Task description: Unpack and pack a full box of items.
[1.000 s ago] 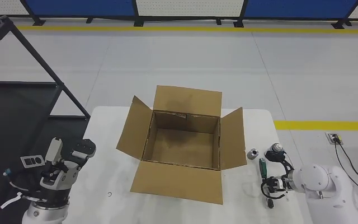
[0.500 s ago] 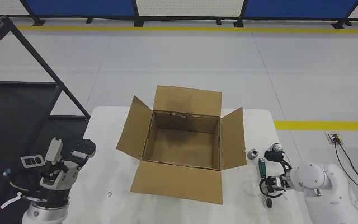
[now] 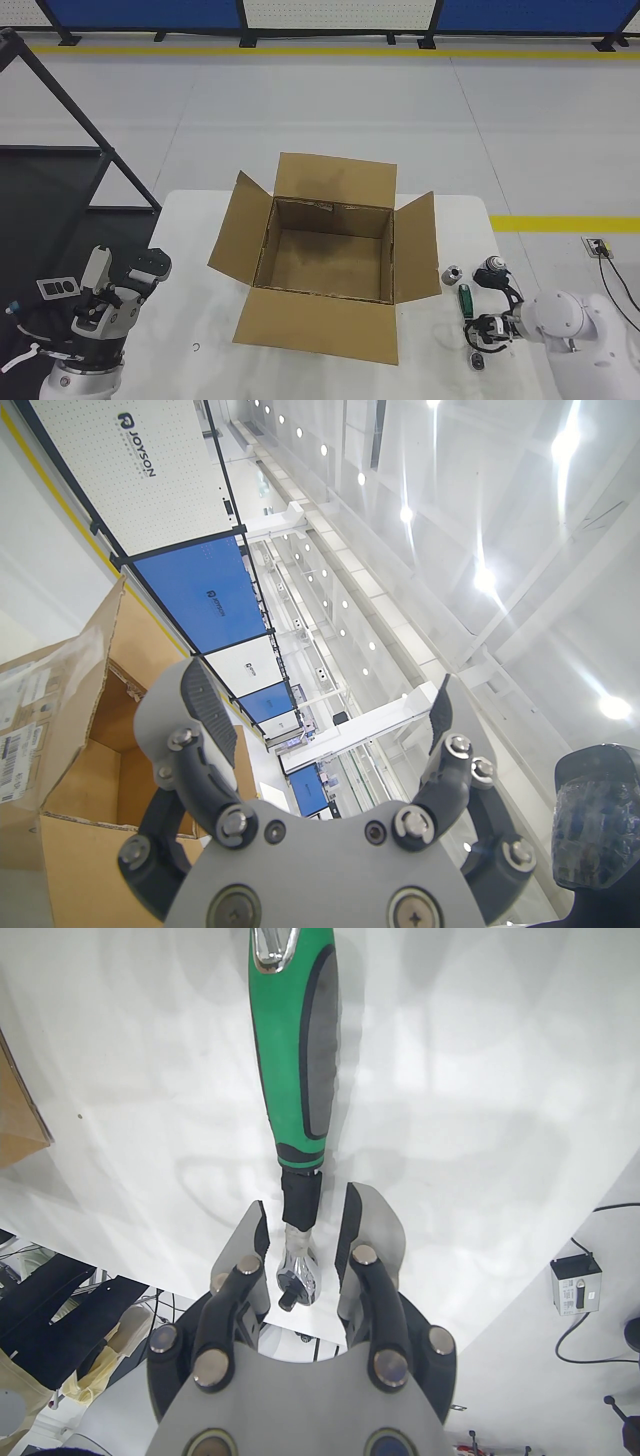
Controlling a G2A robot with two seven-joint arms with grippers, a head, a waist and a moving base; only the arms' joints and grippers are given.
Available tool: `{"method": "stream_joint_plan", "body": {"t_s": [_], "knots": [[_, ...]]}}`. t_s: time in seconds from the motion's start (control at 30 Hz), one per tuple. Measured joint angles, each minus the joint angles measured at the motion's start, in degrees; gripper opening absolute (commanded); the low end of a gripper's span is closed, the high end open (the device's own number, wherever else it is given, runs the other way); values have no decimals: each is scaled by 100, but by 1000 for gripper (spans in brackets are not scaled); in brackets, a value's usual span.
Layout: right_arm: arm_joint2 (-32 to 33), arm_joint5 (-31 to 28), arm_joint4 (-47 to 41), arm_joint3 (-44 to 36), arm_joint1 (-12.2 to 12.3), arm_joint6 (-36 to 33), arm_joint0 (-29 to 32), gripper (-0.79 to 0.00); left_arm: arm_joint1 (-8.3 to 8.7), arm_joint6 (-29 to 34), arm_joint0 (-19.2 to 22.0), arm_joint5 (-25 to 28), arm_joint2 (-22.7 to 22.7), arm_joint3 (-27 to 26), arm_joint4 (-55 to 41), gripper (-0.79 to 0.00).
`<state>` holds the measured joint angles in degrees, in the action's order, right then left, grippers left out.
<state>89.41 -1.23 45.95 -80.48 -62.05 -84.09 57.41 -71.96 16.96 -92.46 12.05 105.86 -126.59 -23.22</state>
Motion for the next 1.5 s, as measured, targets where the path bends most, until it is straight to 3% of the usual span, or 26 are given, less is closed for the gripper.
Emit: {"method": "stream_joint_plan", "body": {"t_s": [0.23,0.33,0.37,0.67,0.87,1.0,1.1,1.4,1.5], "knots": [[412,-57,-343,-747,78,391,469,-394,0,0,0,0,0,0,0,0],[747,-174,-602,-1448,112,680,957,-15,0,0,0,0,0,0,0,0],[855,-197,-691,-1667,119,786,1118,0,0,-5,1,-3,3,0,-2,0],[1565,-825,-1620,-3093,144,1762,2318,0,29,305,-91,238,593,121,-190,0],[1686,-1563,-2395,-3325,132,2621,2570,0,94,1208,-292,565,1146,380,-90,0],[1652,-1539,-2661,-3398,90,3581,2724,0,139,1983,-566,584,1492,465,-302,0],[1614,-1697,-2629,-3430,97,3643,2754,0,157,2457,-809,527,1694,391,-411,0],[1603,-1692,-2628,-3432,98,3640,2757,0,156,2417,-797,523,1694,403,-388,0],[1537,-1783,-2619,-3450,99,3805,2793,0,167,2087,-649,421,1639,460,12,0]]}}
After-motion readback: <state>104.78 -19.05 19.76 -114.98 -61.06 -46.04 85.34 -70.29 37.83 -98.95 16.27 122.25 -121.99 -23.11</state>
